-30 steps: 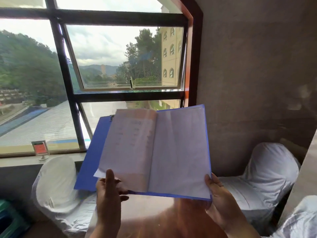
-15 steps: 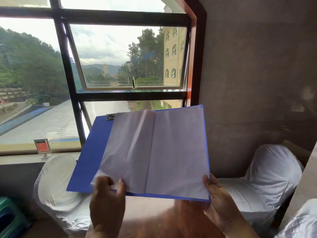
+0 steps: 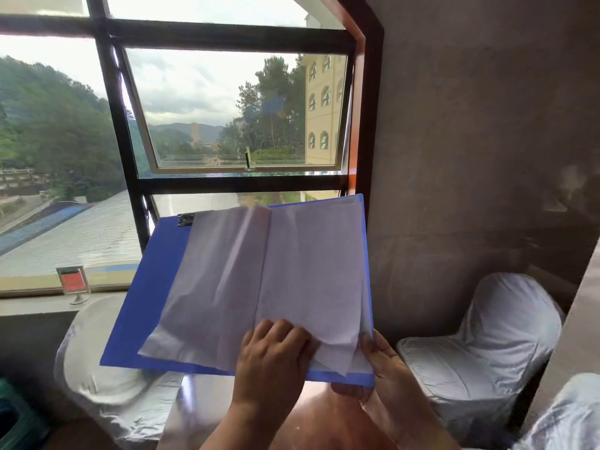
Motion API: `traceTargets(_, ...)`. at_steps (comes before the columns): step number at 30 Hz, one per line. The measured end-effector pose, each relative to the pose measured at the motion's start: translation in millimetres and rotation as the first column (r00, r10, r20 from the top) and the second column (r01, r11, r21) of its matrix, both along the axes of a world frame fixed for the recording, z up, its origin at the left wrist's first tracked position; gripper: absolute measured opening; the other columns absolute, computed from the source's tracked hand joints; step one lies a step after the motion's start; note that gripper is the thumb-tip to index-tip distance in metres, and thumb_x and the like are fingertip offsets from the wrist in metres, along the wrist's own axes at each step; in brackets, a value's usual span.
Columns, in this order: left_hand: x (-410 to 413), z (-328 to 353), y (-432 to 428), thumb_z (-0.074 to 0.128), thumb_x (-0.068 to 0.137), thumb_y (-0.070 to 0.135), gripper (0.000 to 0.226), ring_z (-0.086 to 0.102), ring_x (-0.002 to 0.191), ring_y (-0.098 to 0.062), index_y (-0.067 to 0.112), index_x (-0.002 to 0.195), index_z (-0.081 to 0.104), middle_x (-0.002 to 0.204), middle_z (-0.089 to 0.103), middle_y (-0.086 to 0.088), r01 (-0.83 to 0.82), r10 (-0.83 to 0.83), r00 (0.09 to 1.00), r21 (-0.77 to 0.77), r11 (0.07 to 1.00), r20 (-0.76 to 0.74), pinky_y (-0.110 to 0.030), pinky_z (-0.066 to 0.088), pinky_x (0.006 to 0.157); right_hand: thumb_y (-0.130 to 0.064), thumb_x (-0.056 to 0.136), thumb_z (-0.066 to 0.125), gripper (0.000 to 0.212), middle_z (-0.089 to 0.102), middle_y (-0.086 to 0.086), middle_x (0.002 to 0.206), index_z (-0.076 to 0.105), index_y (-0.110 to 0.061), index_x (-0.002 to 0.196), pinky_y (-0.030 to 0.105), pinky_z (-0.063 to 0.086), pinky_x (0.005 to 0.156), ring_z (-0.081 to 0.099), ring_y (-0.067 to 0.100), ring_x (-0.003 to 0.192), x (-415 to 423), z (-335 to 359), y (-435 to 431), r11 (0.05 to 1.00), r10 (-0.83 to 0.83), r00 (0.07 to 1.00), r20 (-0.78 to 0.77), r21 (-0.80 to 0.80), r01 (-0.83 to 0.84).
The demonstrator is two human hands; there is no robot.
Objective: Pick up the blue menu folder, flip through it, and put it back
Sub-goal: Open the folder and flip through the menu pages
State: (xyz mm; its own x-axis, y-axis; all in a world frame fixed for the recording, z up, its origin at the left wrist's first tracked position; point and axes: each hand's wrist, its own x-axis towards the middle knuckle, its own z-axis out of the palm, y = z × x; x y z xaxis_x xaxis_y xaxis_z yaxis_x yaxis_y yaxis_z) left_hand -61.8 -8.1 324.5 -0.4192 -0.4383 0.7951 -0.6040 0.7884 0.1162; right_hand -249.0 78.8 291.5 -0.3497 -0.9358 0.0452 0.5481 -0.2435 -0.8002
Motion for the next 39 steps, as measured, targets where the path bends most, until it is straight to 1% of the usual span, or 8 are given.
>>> traceTargets(4,13,5,-11,0.064,0.095,0.038,0.02,0.06,0.07,-0.011,0.027,0.079,0.063,0.07,0.066,0.008,0.072,0.082,0.908,0.344,0.936,-0.412,-0.029,0.048,0.066,-0.033,0.087,0.079,0.04,0.081,0.023,0.108,0.076,-0.015,0.123,0.048,0.065,0.053,0.079,0.041,0.081,-11,8,9,1.0,-0.005,0.999,-0.038,-0.014,0.005)
traceTargets(7,26,2,-27,0.054,0.098,0.04,0.026,0.058,0.061,-0.012,0.021,0.082,0.062,0.065,0.064,0.005,0.39,0.292,0.557,0.556,0.735,-0.777,-0.029,0.048,0.061,-0.03,0.094,0.065,0.034,0.079,0.025,0.116,0.076,-0.017,0.124,0.05,0.067,0.059,0.08,0.042,0.09,-26,6,11,0.999,-0.029,0.999,-0.033,-0.034,0.028)
traceTargets(11,46,-4,-37,0.044,0.098,0.059,0.042,0.053,0.041,-0.01,0.025,0.081,0.062,0.063,0.061,-0.003,0.652,0.508,0.28,0.55,0.523,-0.815,-0.029,0.042,0.045,-0.03,0.099,0.059,0.032,0.079,0.024,0.118,0.078,-0.021,0.123,0.052,0.068,0.066,0.079,0.042,0.097,-35,6,10,0.998,-0.064,0.998,-0.02,-0.022,0.063)
traceTargets(14,56,-14,-38,0.055,0.084,0.076,0.056,0.058,0.046,-0.015,0.023,0.09,0.069,0.066,0.069,-0.003,0.639,0.449,0.407,0.599,0.482,-0.795,-0.034,0.046,0.048,-0.029,0.101,0.057,0.032,0.078,0.025,0.12,0.078,-0.02,0.124,0.054,0.068,0.067,0.079,0.042,0.098,-37,7,9,0.997,-0.074,0.997,-0.022,-0.022,0.073)
traceTargets(17,64,-21,-37,0.078,0.083,0.05,0.039,0.063,0.049,-0.016,0.014,0.094,0.068,0.08,0.075,-0.011,0.498,0.434,0.541,0.691,0.524,-0.72,-0.037,0.052,0.048,-0.029,0.1,0.058,0.032,0.079,0.024,0.119,0.078,-0.021,0.122,0.054,0.068,0.066,0.08,0.041,0.096,-38,8,7,0.997,-0.077,0.997,-0.03,-0.022,0.076)
traceTargets(28,87,-36,-41,0.076,0.081,0.062,0.057,0.061,0.053,-0.028,0.006,0.081,0.075,0.072,0.078,-0.008,0.445,0.586,0.556,0.807,0.388,-0.589,-0.037,0.054,0.053,-0.03,0.101,0.057,0.034,0.078,0.022,0.122,0.074,-0.023,0.13,0.051,0.068,0.071,0.079,0.039,0.101,-44,9,6,0.999,-0.053,0.998,-0.029,-0.011,0.052)
traceTargets(34,78,-20,-23,0.063,0.085,0.071,0.013,0.073,0.057,-0.026,0.065,0.096,0.059,0.097,0.073,0.0,0.425,0.383,0.518,0.618,0.661,-0.765,-0.045,0.061,0.06,-0.03,0.095,0.063,0.031,0.079,0.021,0.116,0.079,-0.025,0.122,0.052,0.068,0.069,0.08,0.039,0.098,-41,8,1,0.998,-0.054,0.998,-0.043,0.016,0.054)
traceTargets(39,66,-5,-11,0.041,0.083,0.084,0.051,0.071,0.112,-0.017,0.057,0.122,0.058,0.127,0.074,0.01,0.145,0.145,0.866,0.519,0.843,-0.478,-0.036,0.059,0.092,-0.026,0.09,0.065,0.027,0.082,0.021,0.106,0.083,-0.02,0.11,0.048,0.068,0.058,0.082,0.038,0.087,-26,11,-9,0.998,-0.055,0.997,-0.047,0.028,0.056)
